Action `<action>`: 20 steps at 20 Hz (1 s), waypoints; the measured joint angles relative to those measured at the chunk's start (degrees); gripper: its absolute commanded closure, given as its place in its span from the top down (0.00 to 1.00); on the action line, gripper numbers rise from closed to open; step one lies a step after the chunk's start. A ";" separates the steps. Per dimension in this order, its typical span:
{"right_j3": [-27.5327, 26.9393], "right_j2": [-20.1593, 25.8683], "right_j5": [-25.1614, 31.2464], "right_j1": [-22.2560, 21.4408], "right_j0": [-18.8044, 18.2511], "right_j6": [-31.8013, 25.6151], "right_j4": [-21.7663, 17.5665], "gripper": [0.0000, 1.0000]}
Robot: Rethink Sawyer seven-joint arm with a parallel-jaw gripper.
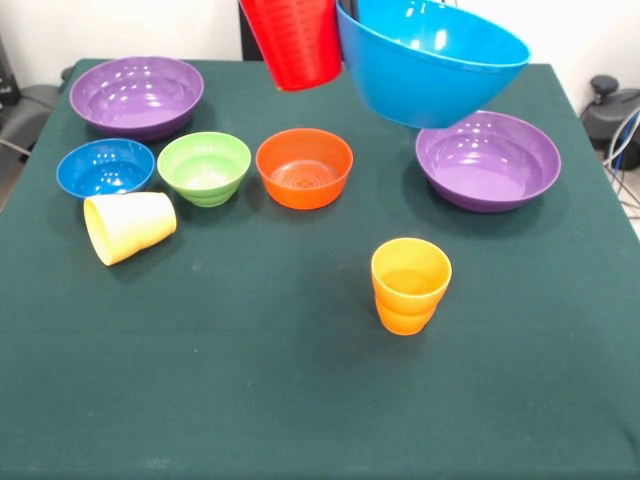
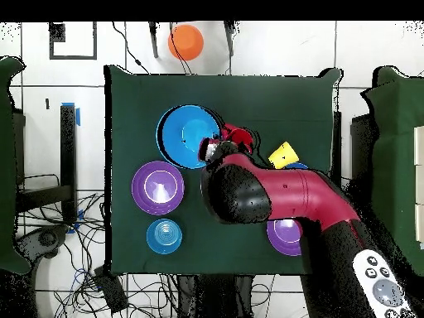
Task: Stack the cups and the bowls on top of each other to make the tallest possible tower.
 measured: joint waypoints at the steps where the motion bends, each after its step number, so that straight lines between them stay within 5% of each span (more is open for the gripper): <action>1: -0.07 0.00 0.21 -0.06 0.01 0.00 -0.10 0.00; 15: -7.01 0.02 20.24 -4.72 -1.15 0.00 -0.81 0.00; 20: -8.99 0.02 20.93 -4.54 -1.15 0.00 -0.81 0.00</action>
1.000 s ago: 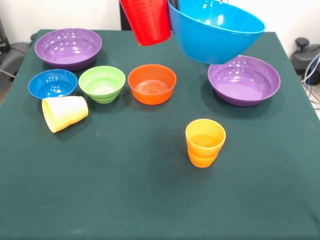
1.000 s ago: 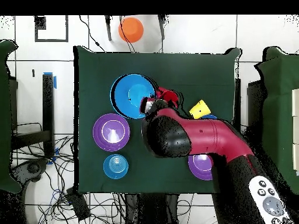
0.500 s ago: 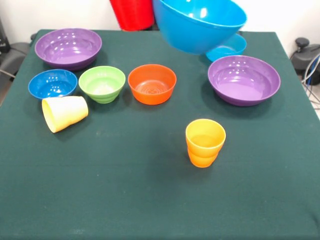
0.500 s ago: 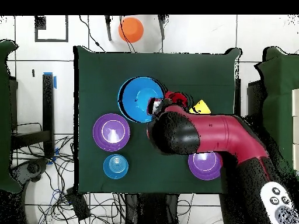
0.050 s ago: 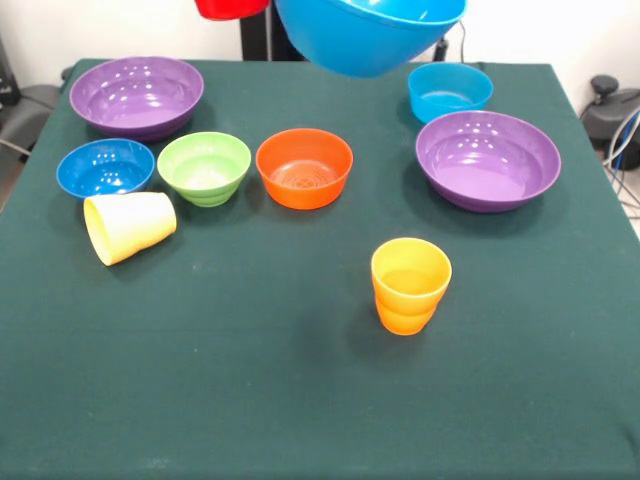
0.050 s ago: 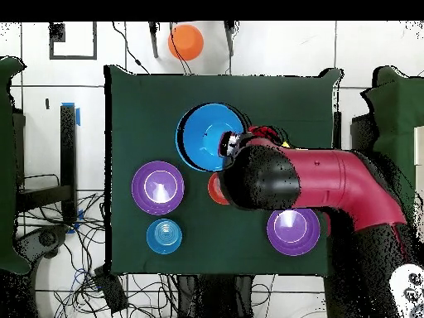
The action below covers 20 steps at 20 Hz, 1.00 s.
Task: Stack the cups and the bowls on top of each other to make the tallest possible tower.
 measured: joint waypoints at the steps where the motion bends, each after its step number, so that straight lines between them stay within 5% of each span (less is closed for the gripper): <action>1: -0.30 0.00 0.00 0.10 0.00 0.00 0.00 0.00; 20: -4.57 -0.46 -1.73 6.93 2.81 0.00 -2.75 0.00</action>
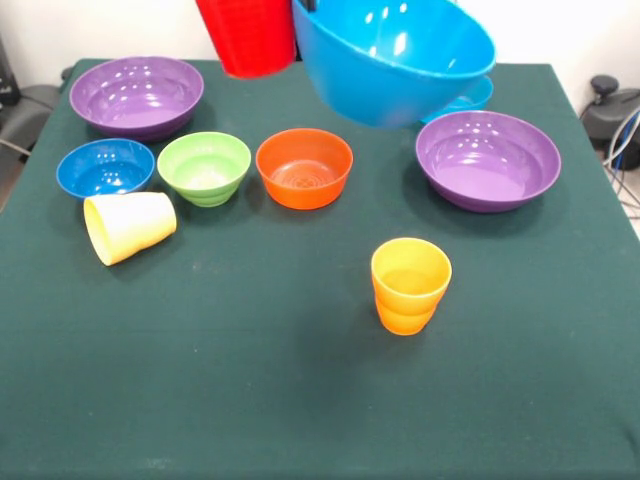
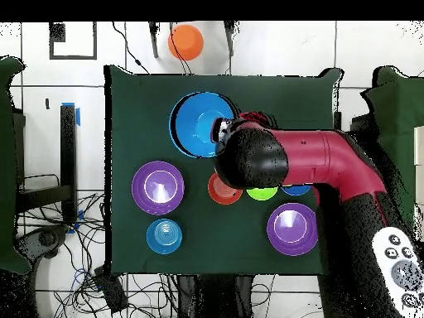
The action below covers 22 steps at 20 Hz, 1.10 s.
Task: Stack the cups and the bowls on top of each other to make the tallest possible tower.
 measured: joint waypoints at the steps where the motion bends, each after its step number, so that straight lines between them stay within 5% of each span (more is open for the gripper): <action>1: -0.02 -0.22 -0.43 0.61 0.22 0.00 -0.64 0.00; 22: -4.87 -3.01 -2.03 11.35 2.94 0.00 -4.49 0.00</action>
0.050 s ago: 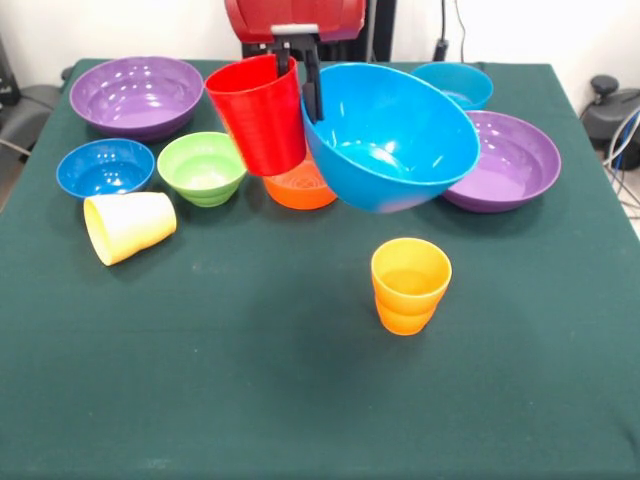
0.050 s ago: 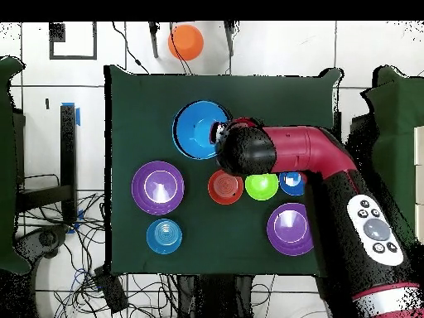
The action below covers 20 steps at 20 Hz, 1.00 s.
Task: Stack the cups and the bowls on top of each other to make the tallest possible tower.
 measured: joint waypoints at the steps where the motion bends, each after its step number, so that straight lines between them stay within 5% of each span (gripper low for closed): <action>1: -0.24 0.00 -0.01 0.06 0.10 0.00 0.01 0.00; 11: -6.30 -1.29 0.39 0.56 2.28 0.00 0.53 0.00; 20: -15.98 -5.26 2.83 1.35 10.47 0.00 0.97 0.00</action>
